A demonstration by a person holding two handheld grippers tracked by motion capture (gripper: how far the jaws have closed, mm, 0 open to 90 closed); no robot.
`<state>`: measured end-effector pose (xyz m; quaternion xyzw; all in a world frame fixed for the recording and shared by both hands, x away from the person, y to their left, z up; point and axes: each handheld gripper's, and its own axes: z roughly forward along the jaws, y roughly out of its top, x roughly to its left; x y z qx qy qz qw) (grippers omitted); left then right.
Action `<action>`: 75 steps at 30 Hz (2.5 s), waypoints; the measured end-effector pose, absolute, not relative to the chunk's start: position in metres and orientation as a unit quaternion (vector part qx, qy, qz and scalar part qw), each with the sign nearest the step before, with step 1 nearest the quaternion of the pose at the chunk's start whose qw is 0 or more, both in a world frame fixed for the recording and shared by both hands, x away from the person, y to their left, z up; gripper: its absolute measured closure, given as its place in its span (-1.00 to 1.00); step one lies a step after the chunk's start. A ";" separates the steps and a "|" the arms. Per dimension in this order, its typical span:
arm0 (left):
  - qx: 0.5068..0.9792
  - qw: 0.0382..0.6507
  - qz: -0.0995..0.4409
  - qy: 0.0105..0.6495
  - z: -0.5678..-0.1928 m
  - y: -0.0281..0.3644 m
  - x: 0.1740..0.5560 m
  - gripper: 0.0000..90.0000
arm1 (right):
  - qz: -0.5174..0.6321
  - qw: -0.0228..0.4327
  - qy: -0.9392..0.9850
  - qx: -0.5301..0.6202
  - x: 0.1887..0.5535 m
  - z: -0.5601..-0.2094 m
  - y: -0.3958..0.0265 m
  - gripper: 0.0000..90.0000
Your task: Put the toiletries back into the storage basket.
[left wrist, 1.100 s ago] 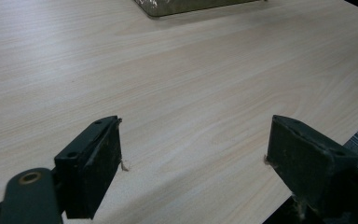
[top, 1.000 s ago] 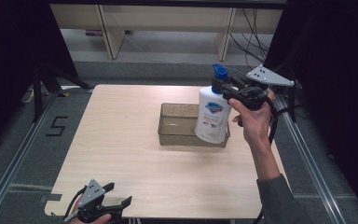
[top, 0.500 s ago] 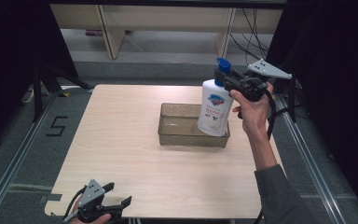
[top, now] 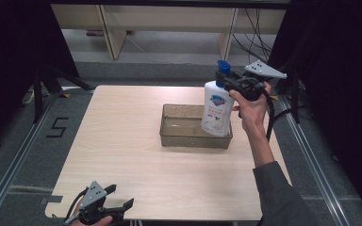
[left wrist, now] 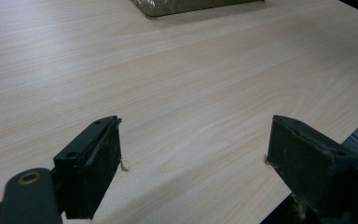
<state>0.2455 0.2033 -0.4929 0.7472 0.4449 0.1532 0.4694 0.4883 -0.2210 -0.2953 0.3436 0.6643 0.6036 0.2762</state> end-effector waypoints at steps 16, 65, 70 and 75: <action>0.748 0.473 0.148 0.442 -0.494 0.202 0.246 -0.62 | 0.603 0.270 0.661 0.357 0.493 -0.314 -0.228 0.46; 0.754 0.463 0.147 0.441 -0.495 0.201 0.245 -0.62 | 0.585 0.271 0.663 0.382 0.489 -0.352 -0.239 0.44; 0.754 0.464 0.145 0.441 -0.496 0.200 0.245 -0.62 | 0.586 0.263 0.664 0.382 0.486 -0.351 -0.241 0.36; 0.754 0.464 0.146 0.441 -0.496 0.200 0.245 -0.62 | 0.563 0.269 0.681 0.382 0.482 -0.351 -0.239 0.30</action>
